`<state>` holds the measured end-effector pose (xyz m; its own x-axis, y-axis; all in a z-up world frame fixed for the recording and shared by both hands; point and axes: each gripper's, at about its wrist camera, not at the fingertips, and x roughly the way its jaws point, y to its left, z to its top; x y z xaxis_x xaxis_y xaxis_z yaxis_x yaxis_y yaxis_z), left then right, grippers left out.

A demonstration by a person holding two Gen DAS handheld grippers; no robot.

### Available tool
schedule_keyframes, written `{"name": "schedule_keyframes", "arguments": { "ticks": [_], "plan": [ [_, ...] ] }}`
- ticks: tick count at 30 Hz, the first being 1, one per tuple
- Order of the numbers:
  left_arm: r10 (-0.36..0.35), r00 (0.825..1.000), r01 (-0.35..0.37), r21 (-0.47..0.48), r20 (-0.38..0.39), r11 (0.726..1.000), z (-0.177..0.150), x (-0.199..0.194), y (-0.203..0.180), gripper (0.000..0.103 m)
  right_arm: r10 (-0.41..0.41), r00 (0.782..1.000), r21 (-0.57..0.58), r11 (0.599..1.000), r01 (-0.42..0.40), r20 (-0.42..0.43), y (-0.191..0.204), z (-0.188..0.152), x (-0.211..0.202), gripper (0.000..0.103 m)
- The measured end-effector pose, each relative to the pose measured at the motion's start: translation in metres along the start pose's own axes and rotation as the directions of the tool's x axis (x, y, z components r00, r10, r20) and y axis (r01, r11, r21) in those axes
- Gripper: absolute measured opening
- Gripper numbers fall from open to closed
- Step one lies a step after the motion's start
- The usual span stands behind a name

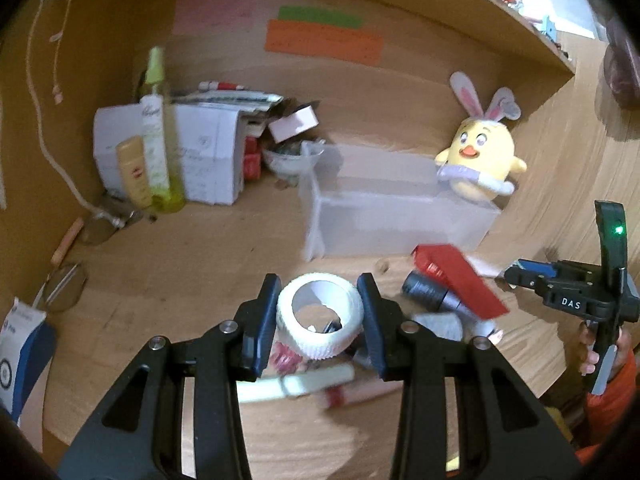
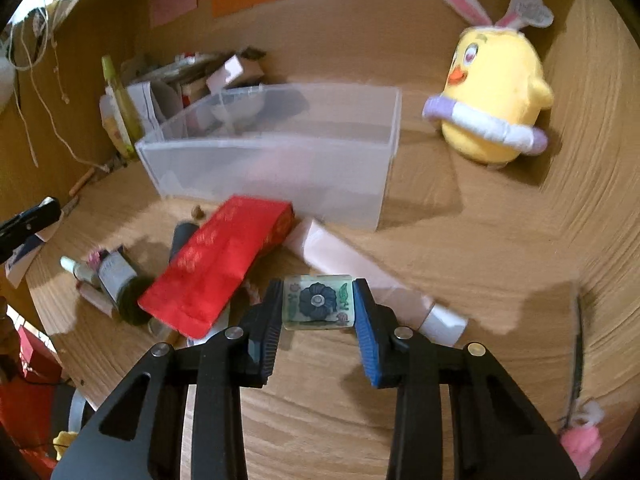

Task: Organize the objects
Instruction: 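Carry the tape roll and card into the clear bin and open both tools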

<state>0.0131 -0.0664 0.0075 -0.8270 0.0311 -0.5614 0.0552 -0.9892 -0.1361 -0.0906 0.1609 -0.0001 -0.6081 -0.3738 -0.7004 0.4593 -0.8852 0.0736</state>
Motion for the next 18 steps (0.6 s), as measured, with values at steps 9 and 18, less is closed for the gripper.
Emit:
{"name": "schedule_keyframes", "arguments": {
  "ticks": [9,18],
  "plan": [
    [-0.015,0.999,0.015,0.019,0.034,1.000,0.037,0.006,-0.021,0.039,0.042,0.991,-0.045,0.998,-0.036,0.124,0.004,0.039,-0.025,0.031],
    [-0.031,0.997,0.029,0.025,0.067,0.999,0.074,0.015,-0.028,0.039,0.100,0.975,-0.114,0.990,-0.078,0.198,0.026,0.083,-0.033,0.031]
  ]
}}
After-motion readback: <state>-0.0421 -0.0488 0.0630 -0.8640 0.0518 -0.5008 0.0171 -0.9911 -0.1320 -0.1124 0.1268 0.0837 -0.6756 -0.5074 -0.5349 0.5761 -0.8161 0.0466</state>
